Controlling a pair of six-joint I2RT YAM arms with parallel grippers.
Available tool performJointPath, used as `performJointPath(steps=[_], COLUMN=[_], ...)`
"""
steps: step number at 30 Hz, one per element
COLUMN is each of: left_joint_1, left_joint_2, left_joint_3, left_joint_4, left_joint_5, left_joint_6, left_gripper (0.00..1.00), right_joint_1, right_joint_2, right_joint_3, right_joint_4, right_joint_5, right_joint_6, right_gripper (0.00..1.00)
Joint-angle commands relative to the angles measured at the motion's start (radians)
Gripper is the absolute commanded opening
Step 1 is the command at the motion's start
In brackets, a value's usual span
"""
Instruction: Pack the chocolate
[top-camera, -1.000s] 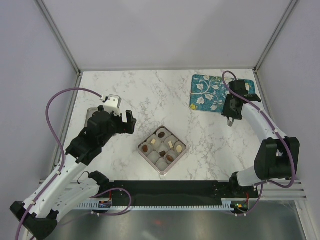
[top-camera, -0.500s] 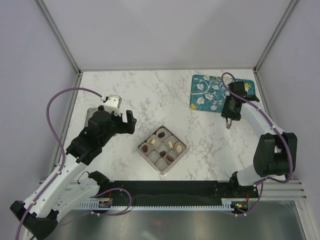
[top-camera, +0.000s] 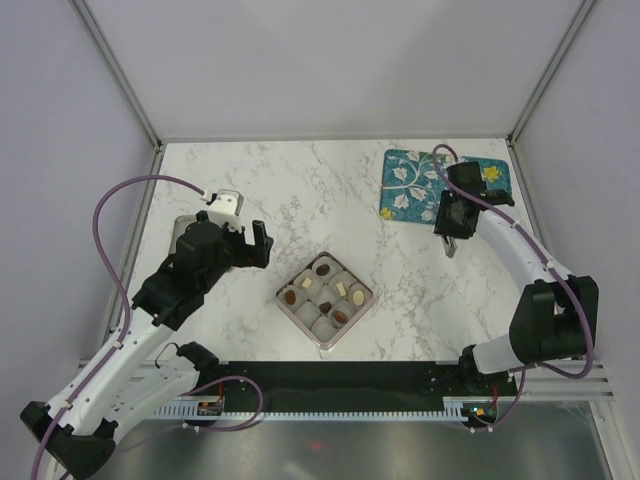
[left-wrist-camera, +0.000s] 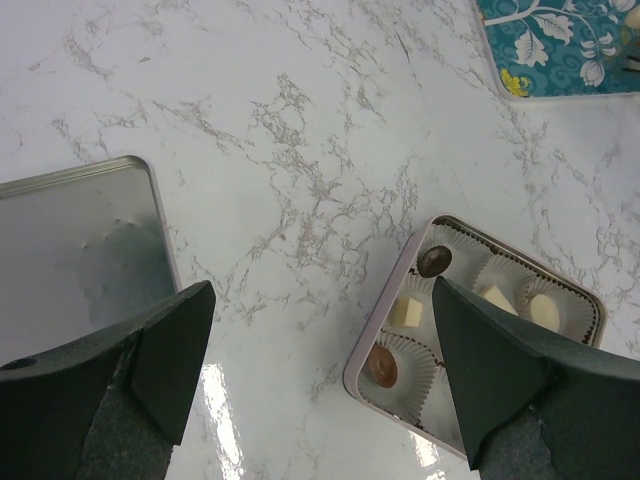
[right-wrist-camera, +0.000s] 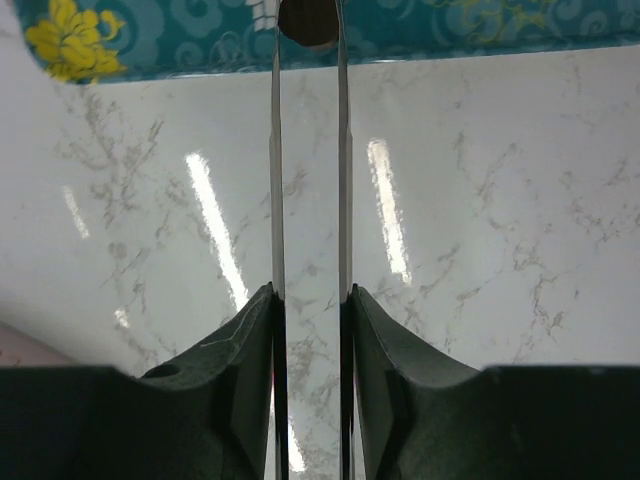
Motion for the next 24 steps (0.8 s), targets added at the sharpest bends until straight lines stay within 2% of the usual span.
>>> performJointPath(steps=[1,7,13,14,20,24], left_joint_1=[0.0,0.0,0.0,0.0,0.0,0.0], left_joint_2=[-0.006,-0.006,-0.005,-0.005,-0.006,-0.006], left_joint_3=[0.018,0.018,0.018,0.018,0.016,0.015], left_joint_4=[0.019,0.019,0.018,0.018,0.016,0.015], left_joint_5=[0.003,0.0,-0.019,-0.025,-0.046,-0.049], left_joint_6=[-0.007,-0.007,-0.007,-0.007,-0.006,-0.006], left_gripper=[0.97,0.97,0.97,0.97,0.97,0.97], right_joint_1=[0.077,0.285,0.537,0.61,0.871,0.969], right_joint_2=[-0.073,-0.194,-0.299,-0.3,-0.271,-0.234], right_joint_3=[0.067,0.042,-0.024,-0.031,-0.036,-0.041], right_joint_4=[-0.046,-0.089,-0.098,-0.097,-0.072,-0.058], right_joint_5=[-0.027,-0.143,-0.213,-0.21,-0.165,-0.159], right_joint_6=[0.002,-0.016,0.038,0.062,0.142,0.185], right_gripper=[0.33,0.33,0.34,0.33,0.33,0.34])
